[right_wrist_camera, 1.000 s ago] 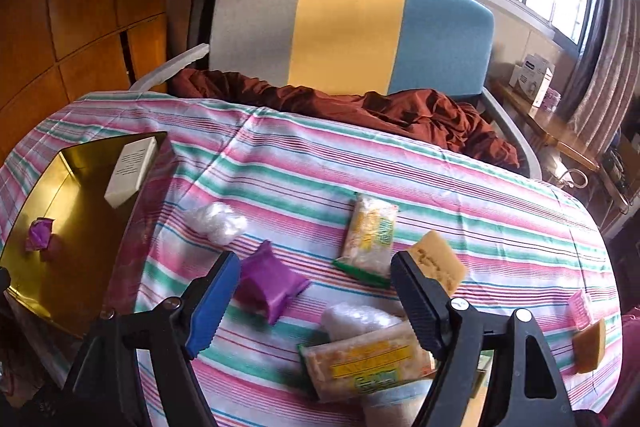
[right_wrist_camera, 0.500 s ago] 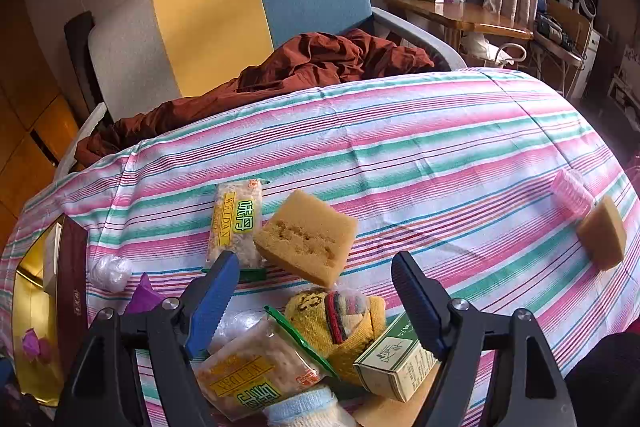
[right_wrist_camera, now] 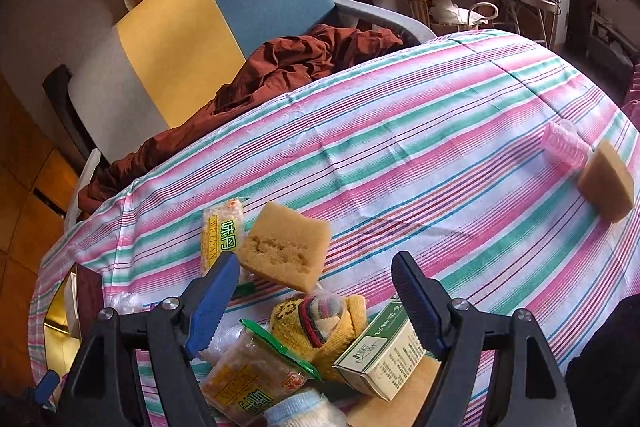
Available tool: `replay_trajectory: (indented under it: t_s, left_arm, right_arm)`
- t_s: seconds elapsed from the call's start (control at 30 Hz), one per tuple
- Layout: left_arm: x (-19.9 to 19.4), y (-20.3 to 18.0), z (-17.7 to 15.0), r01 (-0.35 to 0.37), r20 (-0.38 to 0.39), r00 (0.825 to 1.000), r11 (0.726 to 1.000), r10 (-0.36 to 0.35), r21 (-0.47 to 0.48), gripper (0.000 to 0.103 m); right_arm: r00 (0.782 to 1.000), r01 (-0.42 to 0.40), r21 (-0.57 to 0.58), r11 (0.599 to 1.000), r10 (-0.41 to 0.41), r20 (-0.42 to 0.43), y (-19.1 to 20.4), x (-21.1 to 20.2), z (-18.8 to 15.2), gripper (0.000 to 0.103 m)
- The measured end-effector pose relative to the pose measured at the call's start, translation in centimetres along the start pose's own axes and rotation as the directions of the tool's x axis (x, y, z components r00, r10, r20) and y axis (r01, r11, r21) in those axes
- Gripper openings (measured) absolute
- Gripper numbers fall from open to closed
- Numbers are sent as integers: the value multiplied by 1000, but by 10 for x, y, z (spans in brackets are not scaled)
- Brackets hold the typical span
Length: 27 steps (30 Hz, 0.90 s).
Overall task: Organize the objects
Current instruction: 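Move both grippers back over the pile of items, then grasp the clear plastic bag with the left gripper while the right grasps the knitted sock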
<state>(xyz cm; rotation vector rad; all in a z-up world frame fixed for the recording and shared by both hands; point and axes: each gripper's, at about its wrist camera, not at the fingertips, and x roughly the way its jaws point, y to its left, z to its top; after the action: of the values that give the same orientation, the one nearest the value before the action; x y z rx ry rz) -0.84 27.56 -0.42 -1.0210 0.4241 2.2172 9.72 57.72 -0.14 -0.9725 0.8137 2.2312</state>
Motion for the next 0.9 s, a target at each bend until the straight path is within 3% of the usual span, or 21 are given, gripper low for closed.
replay_trajectory:
  t_s: [0.17, 0.3, 0.7, 0.73, 0.77, 0.9]
  left_arm:
    - [29, -5, 23, 24, -46, 999, 1000, -23, 17, 53]
    - [57, -1, 43, 52, -100, 993, 998, -55, -31, 52]
    - [135, -8, 72, -3, -232, 973, 1000, 4, 7, 60]
    - [140, -9, 72, 0, -246, 969, 1000, 2, 7, 58]
    - [144, -9, 72, 0, -252, 968, 1000, 3, 11, 48]
    - [141, -12, 70, 3, -225, 974, 1000, 1, 15, 43]
  right_arm:
    - [1000, -9, 31, 999, 9, 1, -5, -1, 2, 80]
    - [1000, -14, 19, 1000, 14, -2, -3, 0, 3, 80]
    - [999, -43, 54, 998, 44, -9, -9, 2, 5, 80]
    - [999, -43, 54, 998, 44, -9, -10, 2, 5, 80]
    - [999, -44, 56, 997, 45, -10, -10, 2, 5, 80]
    - [999, -48, 60, 997, 48, -6, -11, 2, 5, 80]
